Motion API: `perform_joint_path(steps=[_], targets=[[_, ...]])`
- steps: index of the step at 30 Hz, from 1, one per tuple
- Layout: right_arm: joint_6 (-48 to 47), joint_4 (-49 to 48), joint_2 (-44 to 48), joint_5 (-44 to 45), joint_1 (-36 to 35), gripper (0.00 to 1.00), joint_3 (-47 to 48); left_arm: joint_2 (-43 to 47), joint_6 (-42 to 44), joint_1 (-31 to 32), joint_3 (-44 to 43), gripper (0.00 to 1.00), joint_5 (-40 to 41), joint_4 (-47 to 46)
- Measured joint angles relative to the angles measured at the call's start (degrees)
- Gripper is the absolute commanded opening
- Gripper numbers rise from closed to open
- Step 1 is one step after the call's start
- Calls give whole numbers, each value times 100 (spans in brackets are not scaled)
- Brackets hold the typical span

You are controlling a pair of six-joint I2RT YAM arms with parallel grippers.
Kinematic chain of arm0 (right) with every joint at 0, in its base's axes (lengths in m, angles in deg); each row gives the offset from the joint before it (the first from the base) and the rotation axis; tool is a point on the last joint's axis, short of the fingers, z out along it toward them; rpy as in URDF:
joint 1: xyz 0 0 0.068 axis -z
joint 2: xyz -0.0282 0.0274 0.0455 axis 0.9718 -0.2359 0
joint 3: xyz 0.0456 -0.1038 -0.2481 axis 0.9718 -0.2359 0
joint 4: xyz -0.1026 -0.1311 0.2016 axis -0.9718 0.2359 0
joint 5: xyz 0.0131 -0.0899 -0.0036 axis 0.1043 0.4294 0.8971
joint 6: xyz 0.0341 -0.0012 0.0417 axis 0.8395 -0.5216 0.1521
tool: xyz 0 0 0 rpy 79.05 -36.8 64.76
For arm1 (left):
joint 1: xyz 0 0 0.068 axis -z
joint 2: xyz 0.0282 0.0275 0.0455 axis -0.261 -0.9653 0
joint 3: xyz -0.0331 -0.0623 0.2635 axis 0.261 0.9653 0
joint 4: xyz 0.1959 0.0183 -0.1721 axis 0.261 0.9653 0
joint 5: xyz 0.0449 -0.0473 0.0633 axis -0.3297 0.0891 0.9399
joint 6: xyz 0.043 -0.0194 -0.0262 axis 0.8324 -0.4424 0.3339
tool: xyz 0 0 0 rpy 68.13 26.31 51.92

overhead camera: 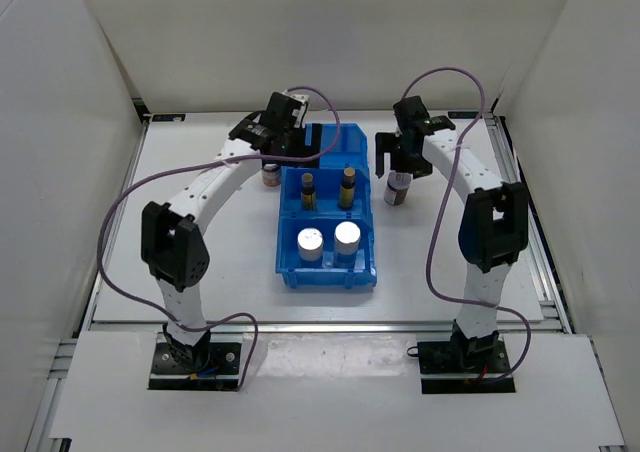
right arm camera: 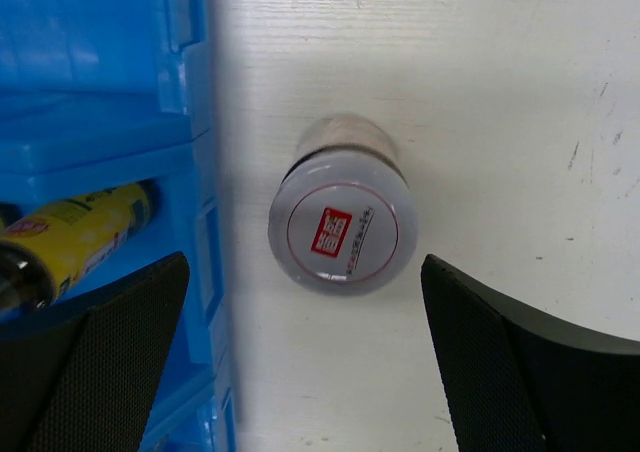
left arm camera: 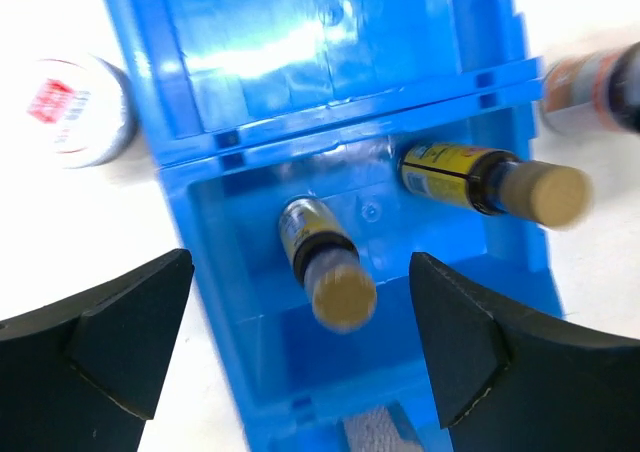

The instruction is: Organize the condiment bottles

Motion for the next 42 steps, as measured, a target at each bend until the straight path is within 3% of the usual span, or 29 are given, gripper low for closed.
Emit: perform_joint_path(steps=[4,6,10,11,13,14,20,25,34,42], targets=[[-20,17,-330,15,44,100,31,621,22,-22,2,100,136,52],[-24,61,-507,13,72,95,31,979,20,-48,66,100,238,7],[-48,111,-732,-4,105,75,31,1606,-68,-291,472,100,387,-46],[-48,114,-754,-13,111,60,31,1692,-96,-413,623,100,422,-57],[-61,118,-765,13,116,50,31,1735,-162,-621,883,100,461,-35],[-52,116,-765,9,118,41,31,1720,-190,-728,1008,100,485,-28],[-46,125,-728,170,109,13,39,1661,-273,-962,1447,100,494,131],[-140,341,-697,393,68,11,647,1668,-297,-999,1471,100,494,105],[-343,363,-839,-68,-260,11,2839,1668,-334,-1086,1624,100,492,46],[-555,369,-1637,-498,-682,11,3069,1600,-402,-1318,1624,100,481,-15]])
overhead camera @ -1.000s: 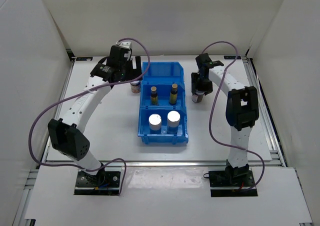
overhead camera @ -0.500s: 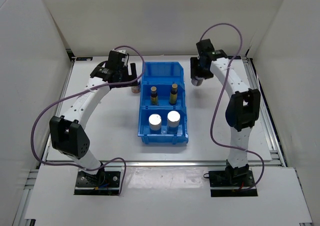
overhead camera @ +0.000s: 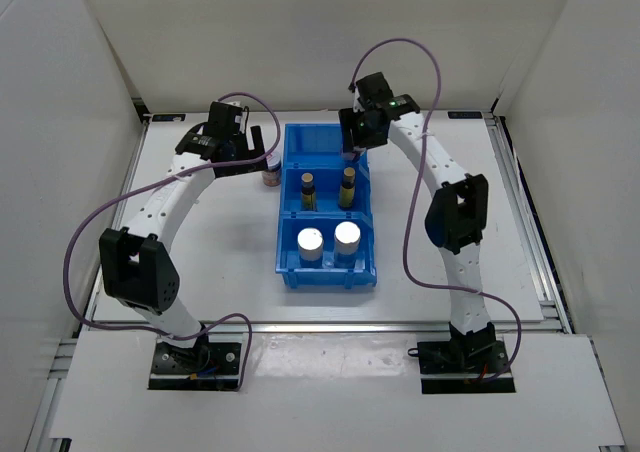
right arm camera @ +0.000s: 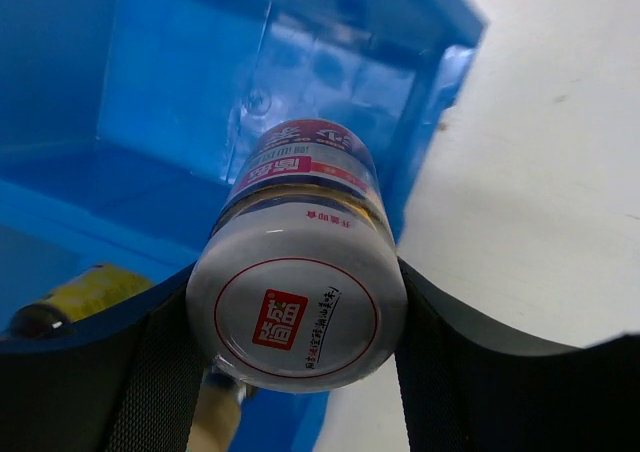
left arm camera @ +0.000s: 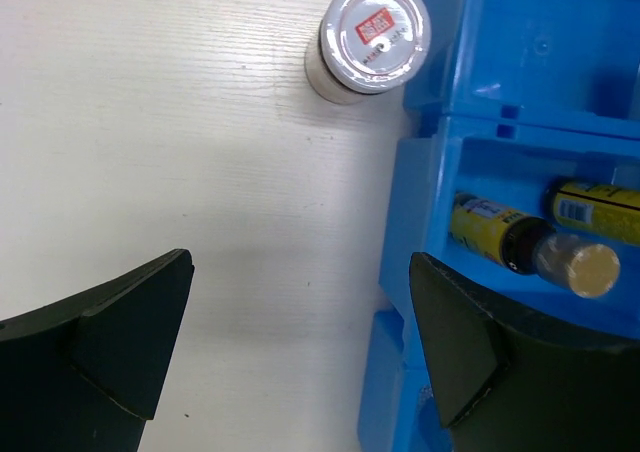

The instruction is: Organize the condiment bottles

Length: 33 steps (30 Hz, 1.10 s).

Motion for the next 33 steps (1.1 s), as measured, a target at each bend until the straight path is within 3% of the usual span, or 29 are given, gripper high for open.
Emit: perform_joint_path(steps=[3,7,8,11,13,14,18,26,33], targets=[[-33,24,-426,-66,-85,17,0,-142,-33,-105,0,100,-61,-42],[-42,-90,-721,4,-61,39,0,-426,-81,-208,-2,100,-151,-46],[-59,-85,-734,13,-46,51,0,-496,-94,-221,-2,100,-173,-46],[-79,-70,-741,11,-11,57,0,-678,-136,-249,-20,100,-260,-42],[-103,-70,-741,13,-13,71,0,-778,-157,-254,-35,100,-299,-37],[-116,-63,-741,13,-13,84,0,-835,-162,-251,-61,100,-317,-28],[-153,-179,-715,-57,-13,99,2,-1029,-179,-251,-212,100,-404,-33],[-155,-234,-367,-52,-13,99,-81,-1246,-155,-251,-592,100,-442,-33],[-79,-553,1447,-87,-13,99,-1307,-1897,4,-262,-1410,100,-695,-122]])
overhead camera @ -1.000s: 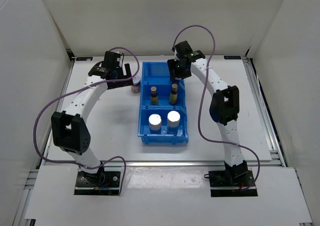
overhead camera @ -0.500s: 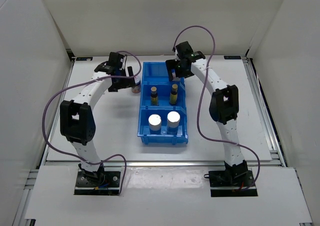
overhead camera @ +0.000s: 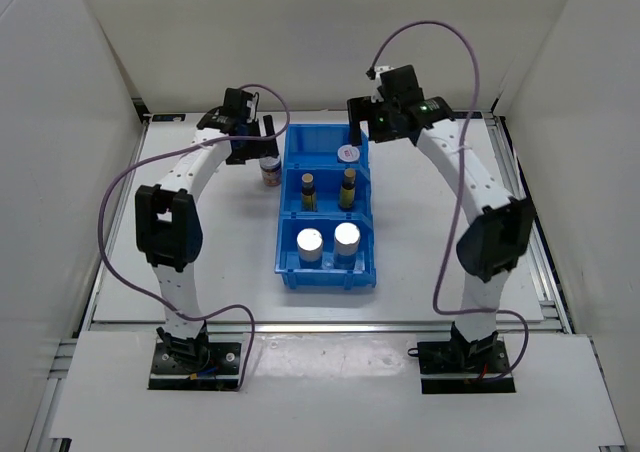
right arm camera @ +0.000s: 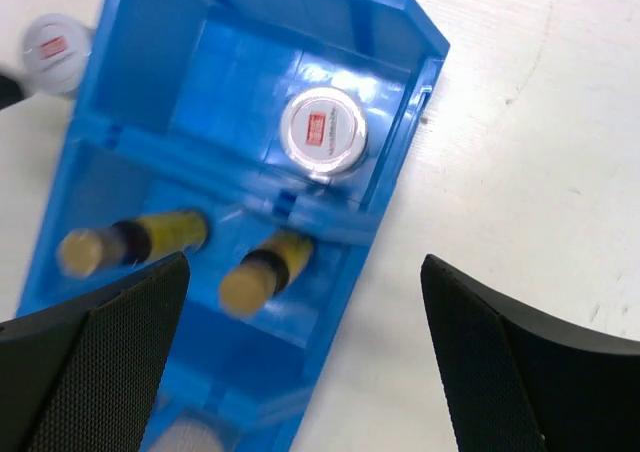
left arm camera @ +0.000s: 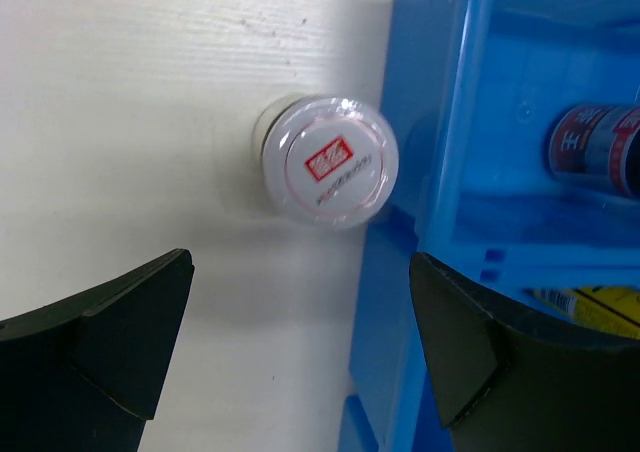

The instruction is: Organize the condiment bottles

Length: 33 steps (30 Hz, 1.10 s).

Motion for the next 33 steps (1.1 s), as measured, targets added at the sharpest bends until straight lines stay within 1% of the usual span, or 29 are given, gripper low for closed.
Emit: perform_joint_path(steps=[4,7,10,14,20,24,25,26,27,31,32,33], targets=[[63,-332,1152,-118,0,99,-1038,-487,52,-24,-382,100,-153,-70],[63,-457,1720,-199,0,99,-1825,-813,61,-24,-542,100,-223,-52],[52,-483,1941,-284,0,99,-2472,-1088,76,-24,-688,100,-260,-46],[50,-461,2061,-398,0,99,-2983,-1322,94,-24,-903,100,-282,-24],[28,-485,2411,-483,0,99,-3359,-1491,94,-31,-1189,100,-284,-39],[9,-555,2645,-518,0,99,-3545,-1602,98,-37,-1231,87,-306,-72],[7,-570,2686,-522,0,99,-3609,-1622,105,-39,-1228,83,-317,-70],[4,-586,2723,-522,0,99,-3676,-1626,111,-39,-1228,73,-317,-63],[2,-605,2754,-531,0,99,-3757,-1626,107,-39,-1224,65,-326,-68],[-13,-621,2833,-546,7,99,-4083,-1554,188,-37,-1158,41,-275,-61],[-15,-619,2863,-555,9,99,-4181,-1523,203,-39,-1108,33,-249,-66],[-17,-621,2911,-562,13,99,-4301,-1478,223,-39,-1054,30,-208,-35]])
